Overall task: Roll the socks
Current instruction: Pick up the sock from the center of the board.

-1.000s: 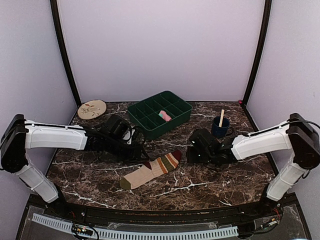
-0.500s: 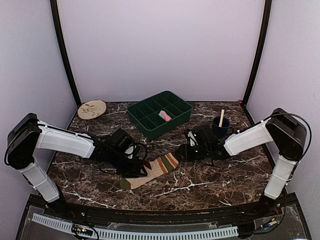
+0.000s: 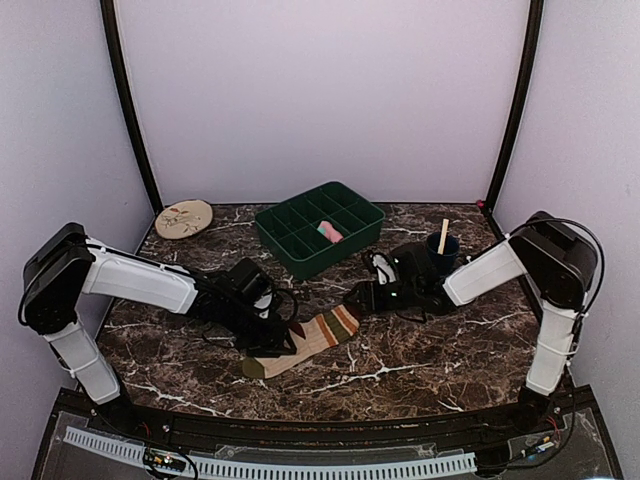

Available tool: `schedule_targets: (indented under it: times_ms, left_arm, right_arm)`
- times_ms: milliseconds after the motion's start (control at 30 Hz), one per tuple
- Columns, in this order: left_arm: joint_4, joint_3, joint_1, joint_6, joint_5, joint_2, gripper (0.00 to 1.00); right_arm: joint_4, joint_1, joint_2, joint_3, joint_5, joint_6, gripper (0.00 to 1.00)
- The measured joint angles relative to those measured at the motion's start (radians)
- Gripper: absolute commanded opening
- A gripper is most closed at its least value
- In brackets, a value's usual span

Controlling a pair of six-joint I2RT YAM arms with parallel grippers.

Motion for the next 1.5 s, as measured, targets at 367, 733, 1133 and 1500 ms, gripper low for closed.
schedule_targets:
  times_ms: [367, 733, 1133, 1500]
  left_arm:
    - [-0.059, 0.046, 0.0, -0.003, -0.006, 0.027, 0.46]
    - [-0.059, 0.047, 0.0, -0.024, -0.016, 0.029, 0.46]
    - [-0.059, 0.047, 0.0, -0.032, -0.016, 0.03, 0.46]
    - [-0.058, 0.047, 0.0, -0.031, -0.015, 0.031, 0.46]
  right_arm:
    - [0.176, -0.011, -0.053, -0.177, -0.157, 0.031, 0.56]
    - [0.154, -0.011, -0.206, -0.274, -0.211, 0.098, 0.52]
    - [0.094, -0.009, -0.286, -0.261, -0.281, 0.124, 0.52]
    - [-0.136, 0.024, -0.348, -0.246, -0.068, 0.135, 0.59]
